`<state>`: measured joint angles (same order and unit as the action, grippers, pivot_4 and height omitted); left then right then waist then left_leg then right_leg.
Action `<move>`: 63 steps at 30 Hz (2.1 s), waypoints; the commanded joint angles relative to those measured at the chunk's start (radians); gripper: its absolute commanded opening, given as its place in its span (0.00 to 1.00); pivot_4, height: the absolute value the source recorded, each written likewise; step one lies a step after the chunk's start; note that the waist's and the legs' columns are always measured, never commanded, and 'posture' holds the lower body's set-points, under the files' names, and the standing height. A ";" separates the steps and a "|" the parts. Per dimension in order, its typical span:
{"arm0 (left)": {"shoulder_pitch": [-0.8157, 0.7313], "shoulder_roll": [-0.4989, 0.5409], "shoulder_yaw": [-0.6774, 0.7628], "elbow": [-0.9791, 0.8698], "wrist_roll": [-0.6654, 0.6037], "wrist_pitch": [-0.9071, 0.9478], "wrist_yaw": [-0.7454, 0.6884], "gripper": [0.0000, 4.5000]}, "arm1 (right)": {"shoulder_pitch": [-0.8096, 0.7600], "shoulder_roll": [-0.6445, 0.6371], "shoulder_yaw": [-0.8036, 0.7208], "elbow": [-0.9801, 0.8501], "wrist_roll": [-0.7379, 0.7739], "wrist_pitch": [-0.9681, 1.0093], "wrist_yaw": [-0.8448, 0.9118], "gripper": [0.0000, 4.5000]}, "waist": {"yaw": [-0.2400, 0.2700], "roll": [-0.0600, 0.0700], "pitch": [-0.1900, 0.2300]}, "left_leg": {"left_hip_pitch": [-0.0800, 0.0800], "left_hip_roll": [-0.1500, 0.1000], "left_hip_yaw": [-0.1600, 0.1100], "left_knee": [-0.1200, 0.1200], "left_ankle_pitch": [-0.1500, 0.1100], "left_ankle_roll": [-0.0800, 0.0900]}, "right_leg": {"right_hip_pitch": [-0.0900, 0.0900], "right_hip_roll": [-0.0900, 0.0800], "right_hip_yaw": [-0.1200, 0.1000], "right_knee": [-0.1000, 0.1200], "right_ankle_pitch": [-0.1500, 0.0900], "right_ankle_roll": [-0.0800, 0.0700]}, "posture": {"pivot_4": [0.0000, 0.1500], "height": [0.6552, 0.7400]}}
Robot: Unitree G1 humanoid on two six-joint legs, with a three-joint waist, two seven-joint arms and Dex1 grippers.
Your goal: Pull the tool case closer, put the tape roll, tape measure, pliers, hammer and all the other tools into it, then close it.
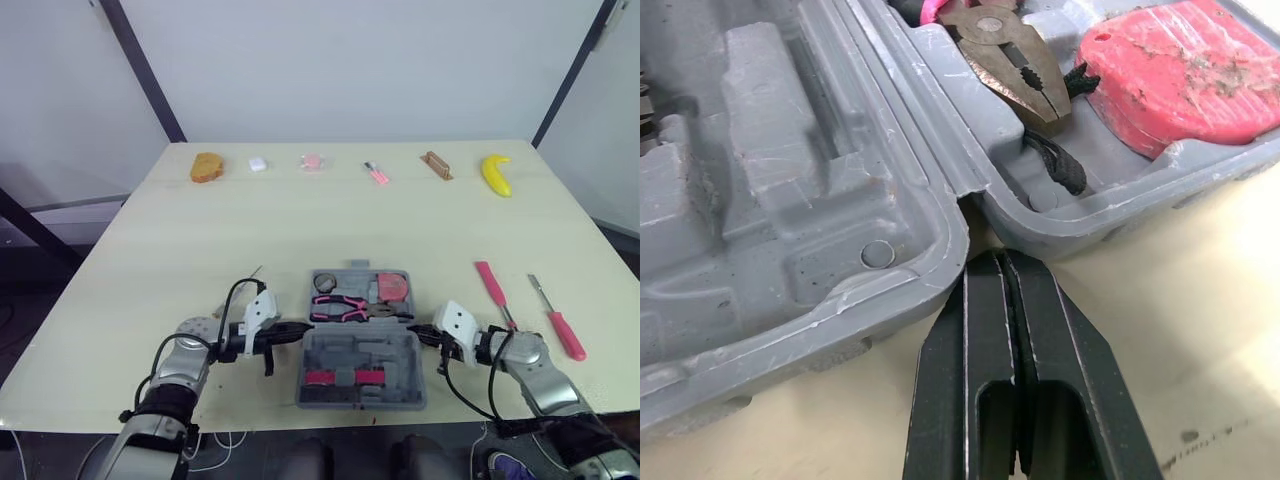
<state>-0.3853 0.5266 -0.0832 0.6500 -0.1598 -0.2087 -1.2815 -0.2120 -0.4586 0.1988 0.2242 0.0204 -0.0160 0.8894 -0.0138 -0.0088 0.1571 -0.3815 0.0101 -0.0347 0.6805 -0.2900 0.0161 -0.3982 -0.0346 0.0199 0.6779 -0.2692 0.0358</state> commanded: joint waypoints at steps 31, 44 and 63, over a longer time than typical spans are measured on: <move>-0.015 0.019 0.013 0.055 -0.008 -0.069 -0.041 0.00 | -0.049 0.072 0.047 0.016 -0.029 -0.077 -0.003 0.01 | -0.008 0.000 0.000 | 0.001 0.000 0.000 0.000 0.000 0.000 | 0.000 0.001 0.000 0.001 0.000 0.000 | 1.00 1.00; -0.041 0.020 0.014 0.097 0.001 -0.087 -0.022 0.00 | -0.062 0.086 0.032 0.054 -0.048 -0.094 -0.038 0.01 | -0.007 0.000 0.000 | 0.001 0.000 0.000 0.000 0.000 0.000 | 0.000 0.001 0.000 0.001 0.000 0.000 | 1.00 1.00; -0.065 -0.027 -0.012 0.040 0.006 -0.043 -0.039 0.00 | -0.039 0.041 0.005 0.036 -0.029 -0.086 -0.034 0.01 | 0.002 0.000 0.000 | 0.000 -0.001 0.000 0.000 0.000 0.000 | 0.000 0.000 0.000 0.001 0.000 0.000 | 1.00 1.00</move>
<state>-0.4287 0.5274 -0.0791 0.7510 -0.1419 -0.2455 -1.3048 -0.2517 -0.4169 0.2083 0.2966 -0.0278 -0.0935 0.8491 -0.0116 -0.0088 0.1571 -0.3811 0.0095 -0.0347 0.6806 -0.2900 0.0162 -0.3980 -0.0351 0.0200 0.6785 -0.2691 0.0359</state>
